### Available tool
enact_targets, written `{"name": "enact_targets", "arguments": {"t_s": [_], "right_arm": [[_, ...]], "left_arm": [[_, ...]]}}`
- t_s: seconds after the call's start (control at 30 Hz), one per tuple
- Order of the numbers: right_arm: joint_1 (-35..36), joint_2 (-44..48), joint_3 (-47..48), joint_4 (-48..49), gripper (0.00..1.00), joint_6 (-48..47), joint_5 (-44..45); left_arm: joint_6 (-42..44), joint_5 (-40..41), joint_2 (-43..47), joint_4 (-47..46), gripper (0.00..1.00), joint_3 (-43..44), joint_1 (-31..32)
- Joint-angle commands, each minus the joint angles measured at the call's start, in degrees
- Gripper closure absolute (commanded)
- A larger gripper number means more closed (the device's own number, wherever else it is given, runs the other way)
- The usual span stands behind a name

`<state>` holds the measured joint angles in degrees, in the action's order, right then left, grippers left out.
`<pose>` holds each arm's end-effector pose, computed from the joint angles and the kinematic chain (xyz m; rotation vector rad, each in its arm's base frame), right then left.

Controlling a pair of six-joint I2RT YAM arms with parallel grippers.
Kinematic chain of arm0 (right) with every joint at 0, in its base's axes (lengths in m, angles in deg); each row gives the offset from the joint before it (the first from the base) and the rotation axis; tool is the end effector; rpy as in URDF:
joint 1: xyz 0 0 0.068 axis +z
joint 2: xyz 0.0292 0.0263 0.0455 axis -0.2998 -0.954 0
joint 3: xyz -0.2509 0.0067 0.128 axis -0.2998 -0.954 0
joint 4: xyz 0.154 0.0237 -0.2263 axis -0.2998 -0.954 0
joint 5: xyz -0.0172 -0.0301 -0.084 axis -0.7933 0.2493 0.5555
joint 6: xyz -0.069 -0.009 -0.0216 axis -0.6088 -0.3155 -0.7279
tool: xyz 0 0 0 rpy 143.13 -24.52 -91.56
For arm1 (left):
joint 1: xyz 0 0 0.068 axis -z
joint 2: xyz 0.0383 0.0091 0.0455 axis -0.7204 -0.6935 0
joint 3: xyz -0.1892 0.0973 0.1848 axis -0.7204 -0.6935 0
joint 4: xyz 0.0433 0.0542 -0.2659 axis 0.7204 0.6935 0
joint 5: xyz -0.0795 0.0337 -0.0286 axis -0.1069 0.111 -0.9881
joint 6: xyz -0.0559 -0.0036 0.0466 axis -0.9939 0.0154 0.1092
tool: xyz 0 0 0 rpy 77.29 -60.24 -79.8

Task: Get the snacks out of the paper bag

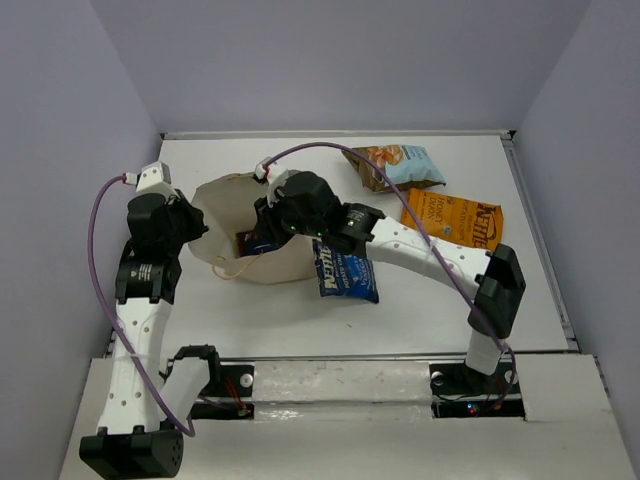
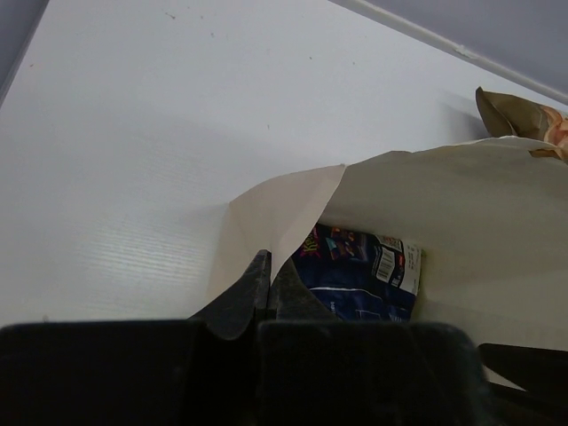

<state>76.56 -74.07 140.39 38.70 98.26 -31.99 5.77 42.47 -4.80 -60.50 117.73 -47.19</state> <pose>0.2373 0.4029 0.3748 -0.8691 1.7931 0.8503 0.2130 0.0015 0.3740 -0.2630 1.8275 -0.2339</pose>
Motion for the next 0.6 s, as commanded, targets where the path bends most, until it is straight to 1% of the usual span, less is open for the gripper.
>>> {"name": "enact_targets", "arguments": {"t_s": [0.0,0.1,0.13,0.17,0.2,0.23,0.27,0.33,0.37,0.4,0.43,0.47,0.5,0.53,0.57], "right_arm": [[0.74,2.33,-1.43,-0.69,0.71,4.44,0.33],[0.74,3.99,-5.83,-3.77,0.73,6.47,8.67],[0.74,5.91,-10.37,-4.30,0.73,6.65,11.22],[0.74,7.06,-12.77,-5.43,0.73,7.35,15.77],[0.74,8.20,-15.23,-5.79,0.73,7.44,17.73],[1.26,9.96,-19.78,-6.14,0.71,7.36,19.23],[2.05,10.58,-22.00,-6.24,0.68,6.31,21.33],[3.28,11.12,-25.78,-6.32,0.64,5.08,23.62],[3.99,10.77,-27.28,-6.32,0.61,4.38,26.42],[4.78,10.50,-29.21,-6.06,0.54,3.41,27.67],[5.48,9.54,-29.66,-5.97,0.50,3.14,28.20],[5.49,9.10,-29.84,-4.58,0.39,2.79,27.77],[5.49,8.75,-29.75,-3.44,0.34,2.18,26.99],[5.49,7.53,-29.32,-2.03,0.27,1.56,25.93],[6.01,7.51,-28.36,-0.89,0.27,0.95,25.92]], "left_arm": [[-1.09,-1.30,2.52,-2.92,1.00,-0.99,0.31],[-2.05,-1.30,4.37,-2.13,1.00,-2.31,0.31],[-2.32,-1.39,5.85,-1.69,1.00,-2.75,0.31],[-2.23,-1.73,6.56,-1.17,1.00,-4.14,0.31],[-2.58,-1.65,7.96,-0.81,1.00,-4.94,0.40],[-3.37,-2.17,8.59,-0.55,1.00,-5.64,0.40],[-2.68,-4.79,9.55,-1.07,1.00,-5.82,0.49],[-1.53,-8.49,10.52,-3.95,1.00,-6.53,0.57],[-0.92,-9.90,10.87,-4.58,1.00,-6.88,0.66],[0.91,-14.78,10.88,-5.37,1.00,-7.06,0.75],[1.98,-17.36,10.62,-6.16,1.00,-6.62,0.75],[2.86,-18.86,10.09,-6.08,1.00,-6.10,1.19],[3.47,-18.35,8.70,-5.74,1.00,-5.66,2.93],[5.05,-17.74,7.81,-5.04,1.00,-4.26,3.82],[6.37,-16.95,6.76,-4.77,1.00,-3.72,4.00]]}}
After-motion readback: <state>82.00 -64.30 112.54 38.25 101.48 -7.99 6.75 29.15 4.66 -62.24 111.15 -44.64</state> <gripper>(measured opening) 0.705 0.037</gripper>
